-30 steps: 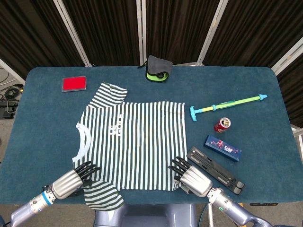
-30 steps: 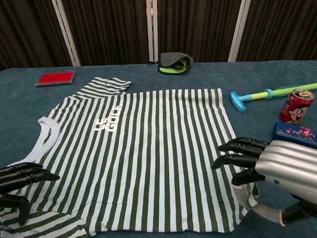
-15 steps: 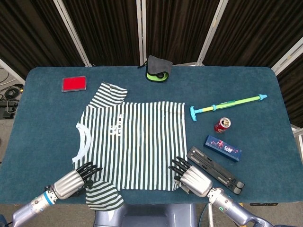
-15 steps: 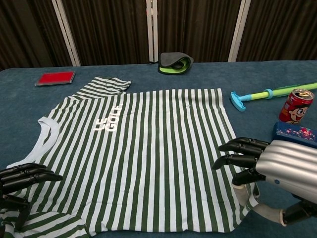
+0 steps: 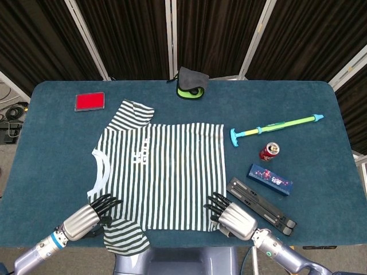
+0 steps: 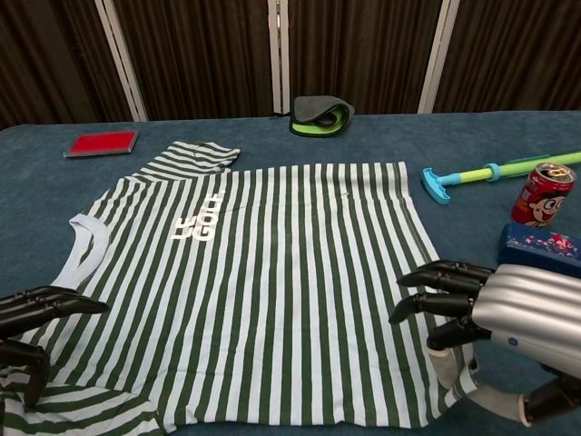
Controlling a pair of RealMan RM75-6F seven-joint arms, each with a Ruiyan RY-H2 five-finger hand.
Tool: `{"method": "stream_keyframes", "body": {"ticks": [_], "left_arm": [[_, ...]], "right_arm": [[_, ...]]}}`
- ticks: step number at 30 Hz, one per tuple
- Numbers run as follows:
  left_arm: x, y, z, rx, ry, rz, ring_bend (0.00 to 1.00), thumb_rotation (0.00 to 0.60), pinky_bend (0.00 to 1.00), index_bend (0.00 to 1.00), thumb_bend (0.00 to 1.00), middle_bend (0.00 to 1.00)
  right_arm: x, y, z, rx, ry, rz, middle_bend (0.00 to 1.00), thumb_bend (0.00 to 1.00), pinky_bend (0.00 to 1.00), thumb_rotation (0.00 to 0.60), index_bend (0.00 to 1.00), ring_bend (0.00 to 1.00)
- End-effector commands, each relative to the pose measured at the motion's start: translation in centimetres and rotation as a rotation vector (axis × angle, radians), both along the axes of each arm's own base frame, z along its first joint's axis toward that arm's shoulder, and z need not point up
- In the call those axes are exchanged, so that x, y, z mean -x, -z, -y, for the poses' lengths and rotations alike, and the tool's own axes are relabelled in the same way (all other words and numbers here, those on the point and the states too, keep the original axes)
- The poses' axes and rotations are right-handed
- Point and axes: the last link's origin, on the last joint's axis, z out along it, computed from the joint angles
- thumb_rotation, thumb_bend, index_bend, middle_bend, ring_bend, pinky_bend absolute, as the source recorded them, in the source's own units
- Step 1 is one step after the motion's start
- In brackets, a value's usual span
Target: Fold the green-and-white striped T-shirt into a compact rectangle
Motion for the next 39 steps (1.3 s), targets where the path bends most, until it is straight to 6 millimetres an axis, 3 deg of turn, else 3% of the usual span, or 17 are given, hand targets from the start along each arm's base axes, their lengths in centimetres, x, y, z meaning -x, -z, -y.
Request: {"method": "stream_keyframes", "body": {"ticks": [1, 10, 22, 39], "left_arm": [[-0.1, -0.5, 0.4, 0.009, 0.012, 0.015, 0.00, 0.600, 0.00, 0.88, 0.54, 0.00], [-0.5, -1.6, 2.0, 0.038, 0.051, 0.052, 0.00, 0.600, 0.00, 0.89, 0.55, 0.00], [-1.4, -3.3, 4.9, 0.094, 0.126, 0.073, 0.00, 0.600, 0.00, 0.89, 0.55, 0.00], [-1.6, -4.0, 6.6, 0.150, 0.155, 0.063, 0.00, 0.600, 0.00, 0.89, 0.55, 0.00]], "right_arm": [[0.0, -0.4, 0.1, -0.027, -0.014, 0.004, 0.19, 0.48, 0.00, 0.600, 0.74, 0.00], [-0.3, -1.5, -0.7, -0.099, -0.029, 0.028, 0.20, 0.47, 0.00, 0.600, 0.76, 0.00], [-0.5, -2.8, -3.1, -0.177, -0.061, 0.016, 0.20, 0.48, 0.00, 0.600, 0.77, 0.00], [0.0, -3.6, -5.5, -0.253, -0.042, 0.005, 0.20, 0.48, 0.00, 0.600, 0.77, 0.00]]}}
